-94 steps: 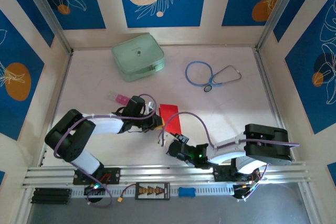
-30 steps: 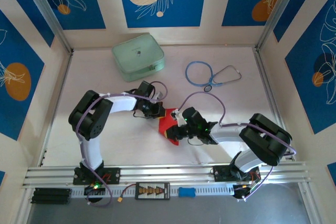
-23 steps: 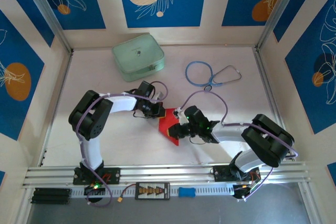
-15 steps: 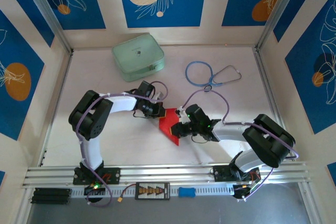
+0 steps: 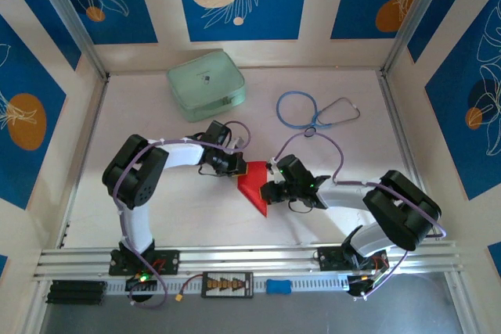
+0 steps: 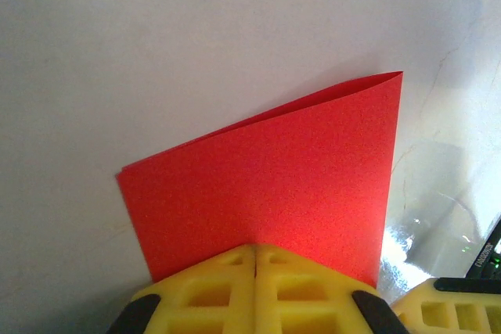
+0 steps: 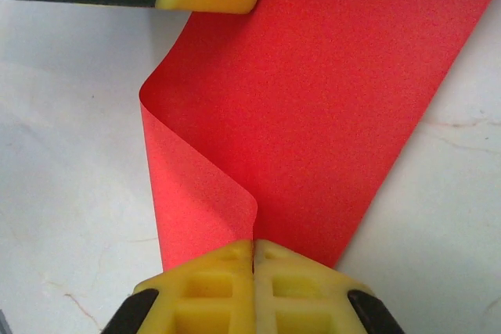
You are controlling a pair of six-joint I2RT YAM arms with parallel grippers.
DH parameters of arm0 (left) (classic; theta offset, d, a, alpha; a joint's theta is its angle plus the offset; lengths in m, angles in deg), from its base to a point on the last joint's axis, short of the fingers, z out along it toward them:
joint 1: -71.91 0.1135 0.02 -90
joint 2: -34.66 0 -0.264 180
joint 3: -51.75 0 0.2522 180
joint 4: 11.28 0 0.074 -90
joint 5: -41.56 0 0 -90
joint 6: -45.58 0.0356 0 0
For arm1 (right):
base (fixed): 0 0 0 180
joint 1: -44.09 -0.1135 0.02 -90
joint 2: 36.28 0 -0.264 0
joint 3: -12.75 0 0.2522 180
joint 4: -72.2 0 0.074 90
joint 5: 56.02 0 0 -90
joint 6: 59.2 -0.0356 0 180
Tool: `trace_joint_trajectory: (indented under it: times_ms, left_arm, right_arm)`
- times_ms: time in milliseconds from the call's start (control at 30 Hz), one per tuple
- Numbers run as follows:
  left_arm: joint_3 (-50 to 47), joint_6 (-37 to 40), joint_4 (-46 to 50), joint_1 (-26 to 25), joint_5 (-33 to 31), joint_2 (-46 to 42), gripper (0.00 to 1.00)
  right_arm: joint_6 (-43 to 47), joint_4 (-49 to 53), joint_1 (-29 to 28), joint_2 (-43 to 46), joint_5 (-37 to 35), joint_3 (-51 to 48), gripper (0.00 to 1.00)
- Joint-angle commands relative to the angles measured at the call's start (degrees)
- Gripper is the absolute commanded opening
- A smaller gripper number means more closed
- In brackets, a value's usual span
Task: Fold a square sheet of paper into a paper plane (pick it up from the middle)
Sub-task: Third fold the triangle at the center of the table.
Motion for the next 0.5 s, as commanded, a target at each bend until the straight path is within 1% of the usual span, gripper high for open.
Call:
trace_joint_trajectory:
  times_ms: [0, 267, 467]
  left_arm:
    - [-1.8, 0.9, 1.8, -0.3, -3.8, 1.8, 0.06]
    - [-1.7, 0.6, 1.6, -0.4, -3.5, 1.9, 0.06]
    - [-1.6, 0.6, 2.2, -0.4, -3.6, 1.3, 0.06]
  right_arm:
    - [2.0, 1.4, 0.2, 0.4, -0.1, 1.6, 0.0]
    - [3.6, 0.8, 0.2, -1.6, 2.4, 3.4, 0.0]
    - [4.1, 1.4, 0.2, -2.5, 2.7, 4.1, 0.0]
